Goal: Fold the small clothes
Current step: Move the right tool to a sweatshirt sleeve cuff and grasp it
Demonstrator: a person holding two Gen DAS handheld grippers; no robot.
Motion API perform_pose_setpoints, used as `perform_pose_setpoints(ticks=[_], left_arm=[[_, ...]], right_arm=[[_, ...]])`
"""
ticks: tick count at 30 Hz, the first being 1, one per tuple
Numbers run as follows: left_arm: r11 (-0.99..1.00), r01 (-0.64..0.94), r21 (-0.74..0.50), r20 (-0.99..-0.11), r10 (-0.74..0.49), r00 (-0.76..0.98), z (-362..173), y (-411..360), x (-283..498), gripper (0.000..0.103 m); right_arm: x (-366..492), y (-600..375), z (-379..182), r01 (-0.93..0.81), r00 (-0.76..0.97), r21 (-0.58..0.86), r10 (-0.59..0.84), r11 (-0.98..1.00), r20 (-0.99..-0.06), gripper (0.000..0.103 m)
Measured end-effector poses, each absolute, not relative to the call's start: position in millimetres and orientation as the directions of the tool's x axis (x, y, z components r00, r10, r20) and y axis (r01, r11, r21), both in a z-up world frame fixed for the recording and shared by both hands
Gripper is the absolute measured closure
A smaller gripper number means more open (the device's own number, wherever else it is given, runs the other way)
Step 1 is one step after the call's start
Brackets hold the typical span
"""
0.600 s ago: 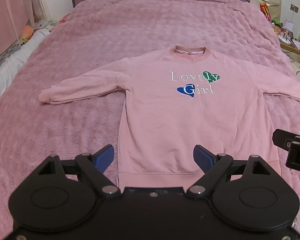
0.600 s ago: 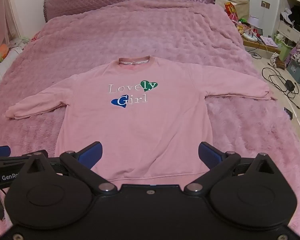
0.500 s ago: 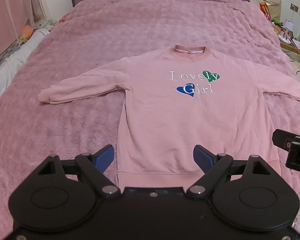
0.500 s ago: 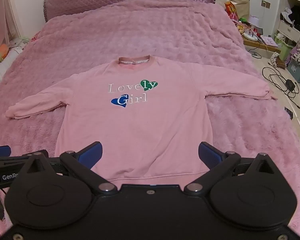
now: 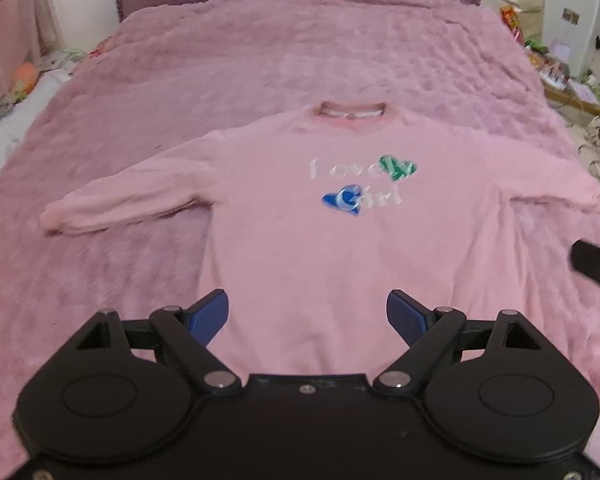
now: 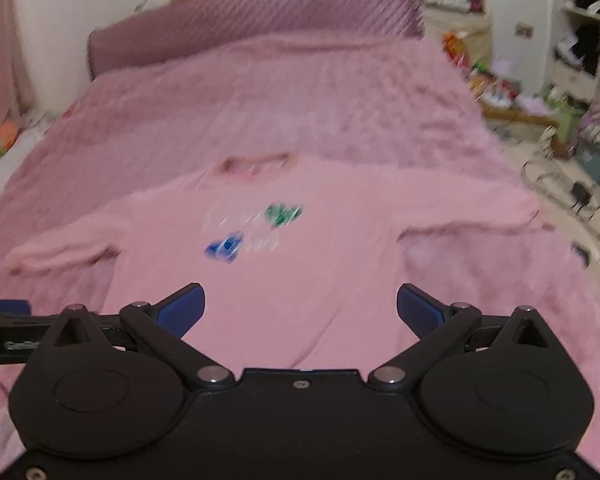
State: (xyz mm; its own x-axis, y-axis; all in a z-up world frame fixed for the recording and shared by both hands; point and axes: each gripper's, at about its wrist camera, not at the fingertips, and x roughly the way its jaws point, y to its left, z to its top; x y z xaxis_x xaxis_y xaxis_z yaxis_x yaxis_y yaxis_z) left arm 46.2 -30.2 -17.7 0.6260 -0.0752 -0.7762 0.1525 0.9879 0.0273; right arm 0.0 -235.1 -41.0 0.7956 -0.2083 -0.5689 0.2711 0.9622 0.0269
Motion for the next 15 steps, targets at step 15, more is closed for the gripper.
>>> perform_pose_setpoints(ticks=[15], left_arm=[[0.945, 0.321, -0.062, -0.729, -0.263, 0.632, -67.2, -166.9, 183.6, 0.012]], right_arm=[[49.9, -490.4, -110.1, 0.677, 0.690, 0.227, -0.498, 0.700, -0.525, 0.016]])
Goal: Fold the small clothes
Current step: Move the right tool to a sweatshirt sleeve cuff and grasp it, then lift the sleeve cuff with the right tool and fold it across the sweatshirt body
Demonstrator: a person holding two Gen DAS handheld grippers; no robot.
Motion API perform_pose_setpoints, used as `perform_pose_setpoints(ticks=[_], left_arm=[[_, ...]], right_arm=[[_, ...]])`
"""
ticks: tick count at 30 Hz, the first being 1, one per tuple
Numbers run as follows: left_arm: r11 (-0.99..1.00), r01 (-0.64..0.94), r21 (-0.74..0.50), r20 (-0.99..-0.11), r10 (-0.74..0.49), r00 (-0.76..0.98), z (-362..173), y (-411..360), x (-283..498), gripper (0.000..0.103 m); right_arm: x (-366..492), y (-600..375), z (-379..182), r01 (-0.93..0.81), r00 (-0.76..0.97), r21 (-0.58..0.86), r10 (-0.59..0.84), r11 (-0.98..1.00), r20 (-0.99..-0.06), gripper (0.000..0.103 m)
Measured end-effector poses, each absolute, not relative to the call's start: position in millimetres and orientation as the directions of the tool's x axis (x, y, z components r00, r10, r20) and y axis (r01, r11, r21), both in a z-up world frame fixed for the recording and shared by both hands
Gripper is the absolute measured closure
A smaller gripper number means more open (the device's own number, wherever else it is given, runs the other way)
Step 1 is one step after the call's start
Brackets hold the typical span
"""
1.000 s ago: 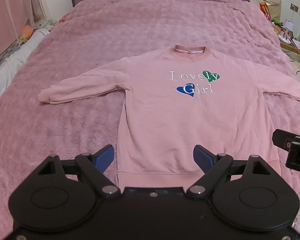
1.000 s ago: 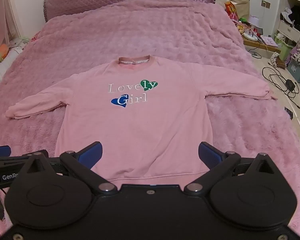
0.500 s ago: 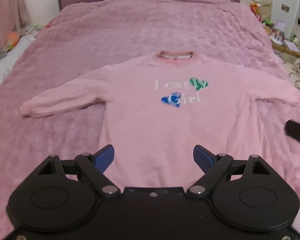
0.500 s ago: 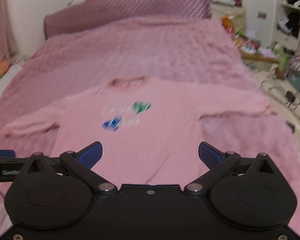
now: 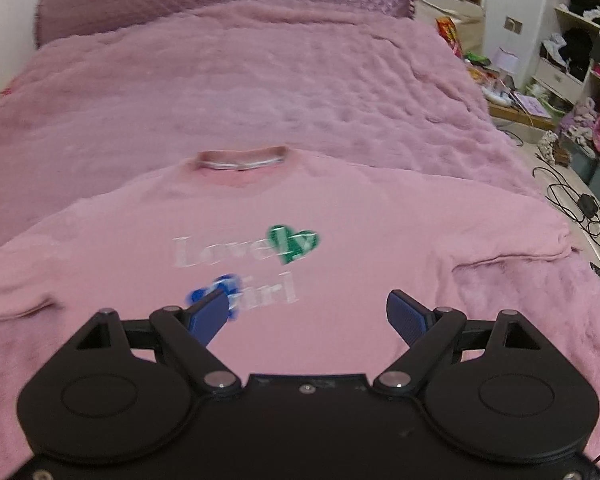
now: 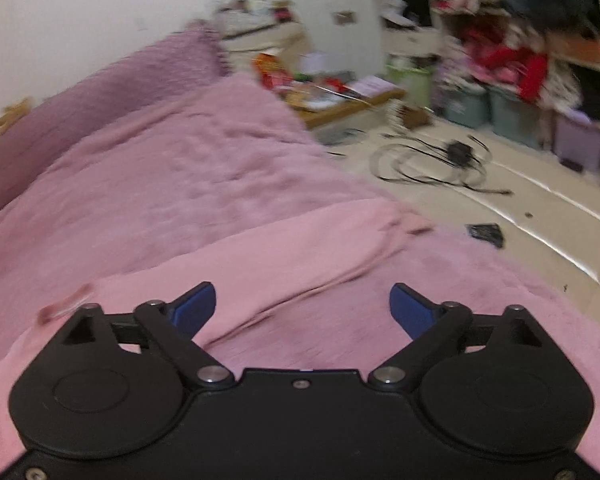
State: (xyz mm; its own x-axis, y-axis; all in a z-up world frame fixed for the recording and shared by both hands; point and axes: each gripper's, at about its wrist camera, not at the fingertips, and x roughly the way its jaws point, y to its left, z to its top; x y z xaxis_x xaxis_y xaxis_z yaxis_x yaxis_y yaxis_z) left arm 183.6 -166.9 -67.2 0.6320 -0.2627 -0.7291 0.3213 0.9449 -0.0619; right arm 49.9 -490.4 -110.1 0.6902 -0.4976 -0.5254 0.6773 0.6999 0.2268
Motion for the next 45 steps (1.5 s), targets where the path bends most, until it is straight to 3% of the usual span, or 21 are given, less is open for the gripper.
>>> perform_pose_setpoints(ticks=[14, 26, 32, 34, 38, 45], left_arm=[[0.932, 0.359, -0.054, -0.793, -0.259, 0.552, -139.0, -310.6, 283.0, 0.012], [0.931, 0.365, -0.024, -0.832, -0.221, 0.509, -175.9, -358.5, 311.7, 0.012], [0.926, 0.376, 0.015, -0.839, -0.193, 0.508, -185.3, -363.7, 313.5, 0.012], [0.927, 0.374, 0.015, -0.843, -0.190, 0.504, -188.0, -365.7, 315.1, 0.012], [0.928, 0.372, 0.021, -0.844, -0.183, 0.504, -193.0, -368.4, 317.5, 0.012], [0.926, 0.375, 0.038, -0.855, -0.164, 0.492, -201.4, -372.4, 318.9, 0.012]], right_arm=[[106.3, -628.1, -165.3, 0.753, 0.622, 0.274, -0.508, 0.599, -0.596, 0.053], [131.6, -700.9, -215.9, 0.774, 0.632, 0.480, -0.444, 0.414, -0.636, 0.065], [139.8, -715.5, -222.3, 0.774, 0.633, 0.515, -0.442, 0.367, -0.636, 0.069], [141.5, -719.9, -224.9, 0.779, 0.627, 0.517, -0.441, 0.355, -0.642, 0.080], [139.8, -723.4, -229.8, 0.775, 0.632, 0.530, -0.447, 0.345, -0.633, 0.090], [133.9, -712.2, -215.1, 0.759, 0.650, 0.522, -0.504, 0.390, -0.568, 0.092]])
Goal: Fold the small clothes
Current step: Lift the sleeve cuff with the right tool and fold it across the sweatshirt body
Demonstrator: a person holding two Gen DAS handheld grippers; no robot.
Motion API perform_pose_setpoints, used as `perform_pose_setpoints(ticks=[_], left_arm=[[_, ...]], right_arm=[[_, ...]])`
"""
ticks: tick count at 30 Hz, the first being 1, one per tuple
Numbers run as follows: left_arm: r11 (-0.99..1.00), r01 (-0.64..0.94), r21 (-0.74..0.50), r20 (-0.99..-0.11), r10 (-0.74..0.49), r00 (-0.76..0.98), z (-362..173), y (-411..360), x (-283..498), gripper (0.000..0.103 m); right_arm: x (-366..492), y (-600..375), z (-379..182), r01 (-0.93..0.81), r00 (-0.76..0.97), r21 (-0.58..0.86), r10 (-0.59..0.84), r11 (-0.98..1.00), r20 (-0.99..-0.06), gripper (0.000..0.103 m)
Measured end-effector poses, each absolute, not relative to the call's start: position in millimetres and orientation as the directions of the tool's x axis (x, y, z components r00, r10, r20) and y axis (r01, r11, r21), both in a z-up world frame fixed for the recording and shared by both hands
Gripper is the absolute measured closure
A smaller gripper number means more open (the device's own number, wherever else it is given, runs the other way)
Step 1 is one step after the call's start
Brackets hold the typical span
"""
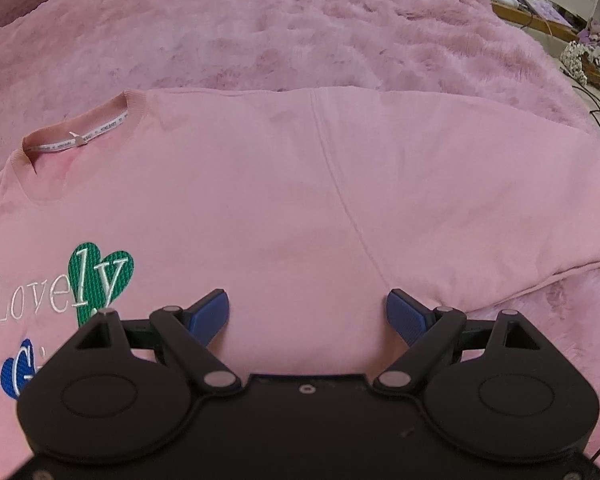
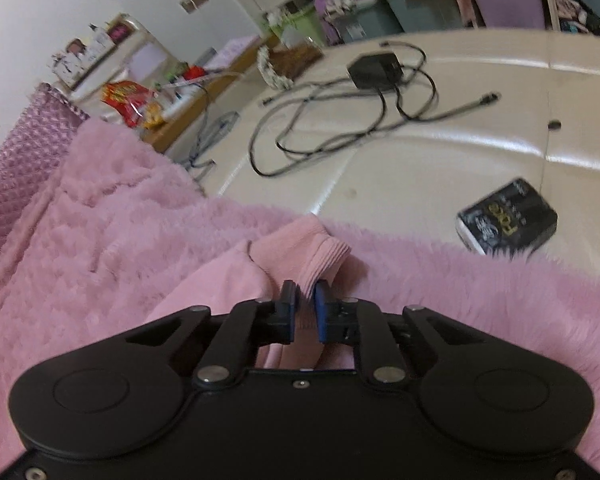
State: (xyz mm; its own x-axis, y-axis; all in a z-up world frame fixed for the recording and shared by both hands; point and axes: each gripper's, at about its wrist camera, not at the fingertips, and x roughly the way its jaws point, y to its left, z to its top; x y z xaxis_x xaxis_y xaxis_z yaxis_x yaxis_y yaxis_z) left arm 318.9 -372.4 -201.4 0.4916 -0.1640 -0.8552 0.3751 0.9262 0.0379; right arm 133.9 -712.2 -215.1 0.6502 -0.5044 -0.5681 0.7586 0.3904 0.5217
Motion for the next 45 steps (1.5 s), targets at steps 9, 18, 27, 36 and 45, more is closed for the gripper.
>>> perform_pose_setpoints(ticks=[9, 18, 27, 36, 45], left_arm=[[0.929, 0.369, 0.029, -0.855, -0.168, 0.490, -197.1, -373.5, 320.9, 0.012], [0.951, 0.310, -0.008, -0.833, -0.178, 0.523, -181.4, -333.4, 320.2, 0.012], [0.981, 0.188, 0.047, -0.832, -0.066, 0.551, -171.1, -237.9, 317.9, 0.012], [0.995, 0.032, 0.099, -0.815, 0.063, 0.576, -156.1, -126.0, 303.1, 0.012], [0.980, -0.075, 0.182, -0.780, 0.190, 0.596, -148.5, -43.7, 279.6, 0.012]], right_arm=[[131.8, -693.4, -193.7, 0.720, 0.693, 0.503, -0.538, 0.479, -0.480, 0.093], [165.2, -612.5, -116.0, 0.500, 0.866, 0.486, -0.417, 0.717, -0.277, 0.093], [230.0, -492.6, -99.7, 0.241, 0.966, 0.528, -0.147, 0.814, -0.213, 0.093], [283.7, -356.5, -109.6, 0.017, 0.971, 0.574, 0.122, 0.819, -0.203, 0.093], [320.5, -237.0, -151.3, -0.104, 0.898, 0.560, 0.319, 0.822, -0.302, 0.093]])
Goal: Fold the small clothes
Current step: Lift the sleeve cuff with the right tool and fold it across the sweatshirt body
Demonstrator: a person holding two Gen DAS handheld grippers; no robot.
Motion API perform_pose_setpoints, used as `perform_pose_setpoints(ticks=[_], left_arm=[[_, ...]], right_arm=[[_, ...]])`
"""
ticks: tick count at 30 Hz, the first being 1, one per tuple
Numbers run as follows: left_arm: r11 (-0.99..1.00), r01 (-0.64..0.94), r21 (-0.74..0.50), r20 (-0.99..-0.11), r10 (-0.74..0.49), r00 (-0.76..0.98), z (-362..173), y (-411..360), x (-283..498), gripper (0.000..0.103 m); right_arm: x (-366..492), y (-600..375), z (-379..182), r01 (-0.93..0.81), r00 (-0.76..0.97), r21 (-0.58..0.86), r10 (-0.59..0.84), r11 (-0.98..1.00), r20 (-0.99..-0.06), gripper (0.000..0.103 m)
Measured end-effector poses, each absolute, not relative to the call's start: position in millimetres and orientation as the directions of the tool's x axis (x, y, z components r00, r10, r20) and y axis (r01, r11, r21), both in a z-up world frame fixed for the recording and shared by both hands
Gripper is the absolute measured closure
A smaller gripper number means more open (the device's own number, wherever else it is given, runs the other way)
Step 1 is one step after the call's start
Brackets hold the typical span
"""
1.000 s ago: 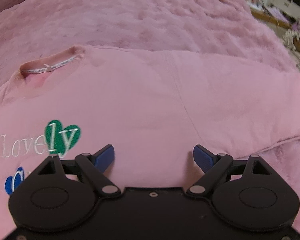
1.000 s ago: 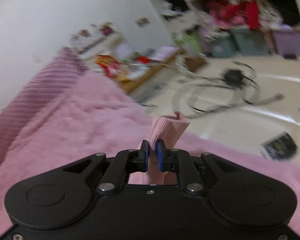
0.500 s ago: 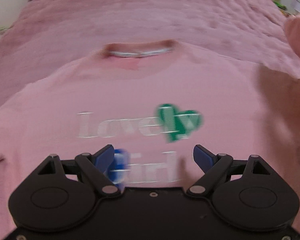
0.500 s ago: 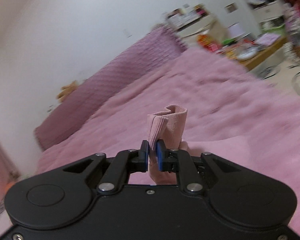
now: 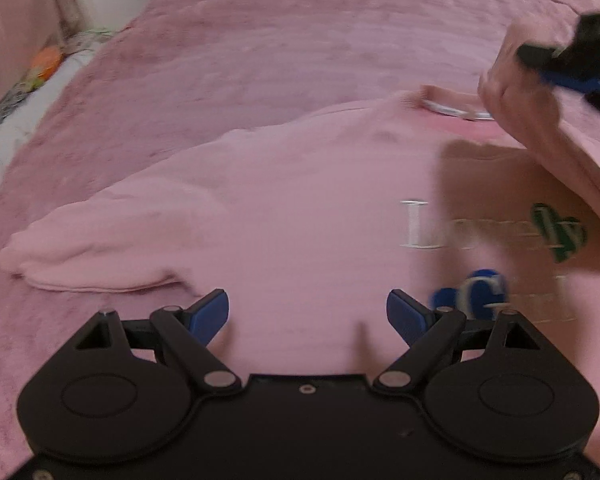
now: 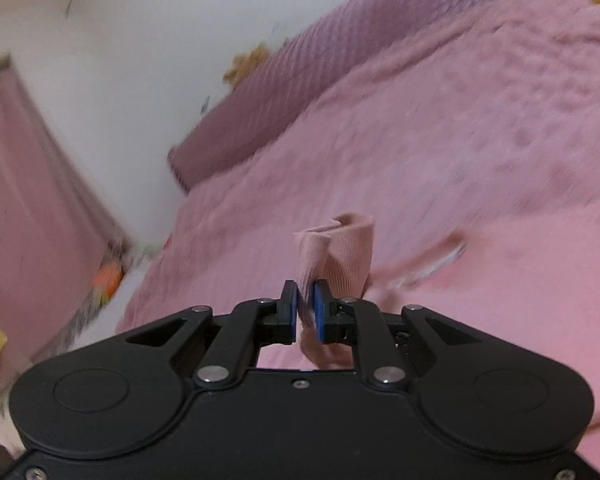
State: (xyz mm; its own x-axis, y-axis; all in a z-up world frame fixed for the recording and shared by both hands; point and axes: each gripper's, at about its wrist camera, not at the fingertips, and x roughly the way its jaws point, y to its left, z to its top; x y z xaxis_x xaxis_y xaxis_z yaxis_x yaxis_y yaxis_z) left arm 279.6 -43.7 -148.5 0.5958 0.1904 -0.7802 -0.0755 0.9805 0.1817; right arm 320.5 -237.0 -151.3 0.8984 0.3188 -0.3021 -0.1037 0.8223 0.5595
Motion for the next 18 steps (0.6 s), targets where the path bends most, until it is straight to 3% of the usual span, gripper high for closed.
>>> perform_pose_setpoints(ticks=[6, 7, 8, 9, 12, 15, 18], left_arm=[[0.974, -0.125, 0.189, -0.784, 0.227, 0.578, -156.2, -14.6, 279.1, 0.012], [0.973, -0.134, 0.187, -0.784, 0.230, 0.577, -158.1, -9.6, 281.0, 0.012], [0.973, -0.142, 0.184, -0.783, 0.233, 0.577, -158.4, -4.9, 279.3, 0.012], [0.972, -0.150, 0.179, -0.782, 0.233, 0.578, -158.4, -2.7, 279.9, 0.012], [0.976, -0.169, 0.139, -0.771, 0.214, 0.600, -155.0, -3.2, 284.8, 0.012], [0.986, -0.152, 0.070, -0.759, 0.152, 0.634, -147.2, -12.8, 297.6, 0.012], [0.994, -0.106, 0.017, -0.719, 0.085, 0.690, -144.6, -31.0, 318.5, 0.012]], right_arm=[[338.2, -192.2, -190.4, -0.109, 0.835, 0.519, 0.362, 0.848, -0.415, 0.089], [341.3, -190.1, -197.8, -0.111, 0.816, 0.529, 0.381, 0.841, -0.435, 0.085], [342.3, -188.3, -203.6, -0.101, 0.798, 0.535, 0.390, 0.839, -0.460, 0.064], [340.5, -189.8, -206.7, -0.088, 0.791, 0.540, 0.388, 0.837, -0.473, 0.053], [322.4, -203.0, -197.9, -0.121, 0.820, 0.540, 0.391, 0.833, -0.419, 0.048], [297.8, -224.8, -178.2, -0.063, 0.890, 0.452, 0.256, 0.890, -0.379, 0.048], [277.2, -260.0, -159.6, 0.085, 0.934, 0.244, 0.007, 0.966, -0.357, 0.048]])
